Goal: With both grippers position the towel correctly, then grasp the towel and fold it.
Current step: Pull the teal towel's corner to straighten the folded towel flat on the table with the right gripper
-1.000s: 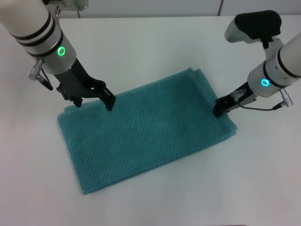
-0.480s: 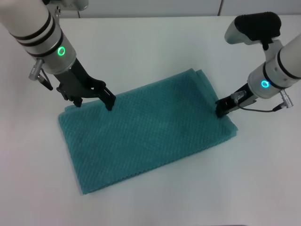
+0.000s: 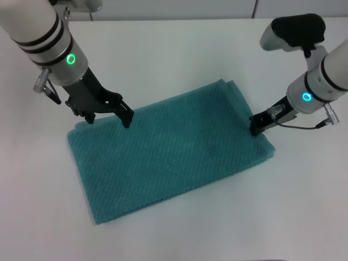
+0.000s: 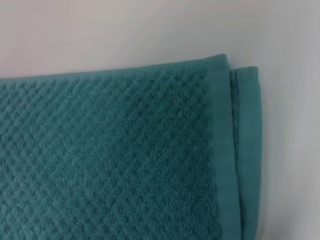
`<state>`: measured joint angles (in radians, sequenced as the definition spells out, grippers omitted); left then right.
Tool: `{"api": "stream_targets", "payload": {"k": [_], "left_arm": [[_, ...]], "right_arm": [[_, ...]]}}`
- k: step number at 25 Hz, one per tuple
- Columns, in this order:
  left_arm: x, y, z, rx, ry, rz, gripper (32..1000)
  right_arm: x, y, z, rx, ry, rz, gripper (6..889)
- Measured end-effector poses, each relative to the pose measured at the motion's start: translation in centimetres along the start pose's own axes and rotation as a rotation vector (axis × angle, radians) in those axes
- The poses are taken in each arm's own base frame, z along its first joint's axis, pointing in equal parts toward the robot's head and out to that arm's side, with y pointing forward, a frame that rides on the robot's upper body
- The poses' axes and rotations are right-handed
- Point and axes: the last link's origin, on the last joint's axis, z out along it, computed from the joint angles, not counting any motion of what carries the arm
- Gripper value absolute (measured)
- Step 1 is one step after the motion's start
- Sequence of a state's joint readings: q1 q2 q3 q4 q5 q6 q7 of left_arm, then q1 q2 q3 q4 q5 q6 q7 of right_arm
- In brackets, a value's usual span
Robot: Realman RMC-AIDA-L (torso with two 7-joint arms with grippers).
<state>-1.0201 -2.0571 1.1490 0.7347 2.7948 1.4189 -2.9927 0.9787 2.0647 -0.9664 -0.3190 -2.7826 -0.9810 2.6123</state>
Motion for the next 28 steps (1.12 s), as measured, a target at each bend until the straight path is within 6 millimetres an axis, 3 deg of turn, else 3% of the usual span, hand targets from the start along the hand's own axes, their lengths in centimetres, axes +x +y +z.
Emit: {"api": "stream_targets", "payload": {"k": [28], "left_arm": [[-0.28,-0.47,0.14,0.009,-0.006,-0.008,908]], "right_arm": [[0.53,0.51,-0.78,-0.046,0.062,-0.045,59]]}}
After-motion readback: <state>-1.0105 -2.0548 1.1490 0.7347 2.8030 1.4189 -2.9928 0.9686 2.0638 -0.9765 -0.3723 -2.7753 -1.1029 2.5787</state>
